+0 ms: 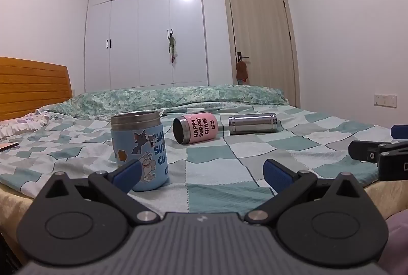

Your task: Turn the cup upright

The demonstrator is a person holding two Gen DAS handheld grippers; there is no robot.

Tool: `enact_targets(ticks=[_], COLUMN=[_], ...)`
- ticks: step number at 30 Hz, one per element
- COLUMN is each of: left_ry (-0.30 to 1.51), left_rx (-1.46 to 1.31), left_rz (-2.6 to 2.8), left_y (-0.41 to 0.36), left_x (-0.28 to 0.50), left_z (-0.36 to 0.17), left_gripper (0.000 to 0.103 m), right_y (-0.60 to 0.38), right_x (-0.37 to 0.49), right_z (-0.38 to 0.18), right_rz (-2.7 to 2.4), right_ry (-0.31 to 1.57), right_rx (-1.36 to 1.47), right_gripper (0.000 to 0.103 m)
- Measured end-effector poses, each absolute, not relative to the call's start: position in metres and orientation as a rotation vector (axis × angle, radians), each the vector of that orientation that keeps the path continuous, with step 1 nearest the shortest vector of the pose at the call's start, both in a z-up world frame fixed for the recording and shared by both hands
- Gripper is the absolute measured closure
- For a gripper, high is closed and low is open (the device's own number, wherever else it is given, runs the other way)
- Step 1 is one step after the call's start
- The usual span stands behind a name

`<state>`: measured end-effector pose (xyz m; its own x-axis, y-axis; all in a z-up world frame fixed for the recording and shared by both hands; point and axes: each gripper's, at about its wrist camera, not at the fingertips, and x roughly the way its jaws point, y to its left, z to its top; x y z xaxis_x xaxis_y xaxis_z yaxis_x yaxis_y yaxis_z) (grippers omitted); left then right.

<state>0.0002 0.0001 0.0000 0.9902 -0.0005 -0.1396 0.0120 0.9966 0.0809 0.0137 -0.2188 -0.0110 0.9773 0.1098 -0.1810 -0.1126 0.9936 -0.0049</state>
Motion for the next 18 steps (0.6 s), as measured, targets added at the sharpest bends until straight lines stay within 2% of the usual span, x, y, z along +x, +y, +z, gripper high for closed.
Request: enact_targets(ticks=[18], left_ry=[0.125], left_rx=[0.074], left_rz=[-0.013], left_y=[0.0004], left_x=[-0.0028], left_z=[-0.0002], left_gripper=[0.000], right_y=[-0.2197], right_x=[0.0115], right_z=[-0.0113], right_rz=[0.112], right_ry=[0.174], right_rx=[-0.014], right_gripper=[0.000])
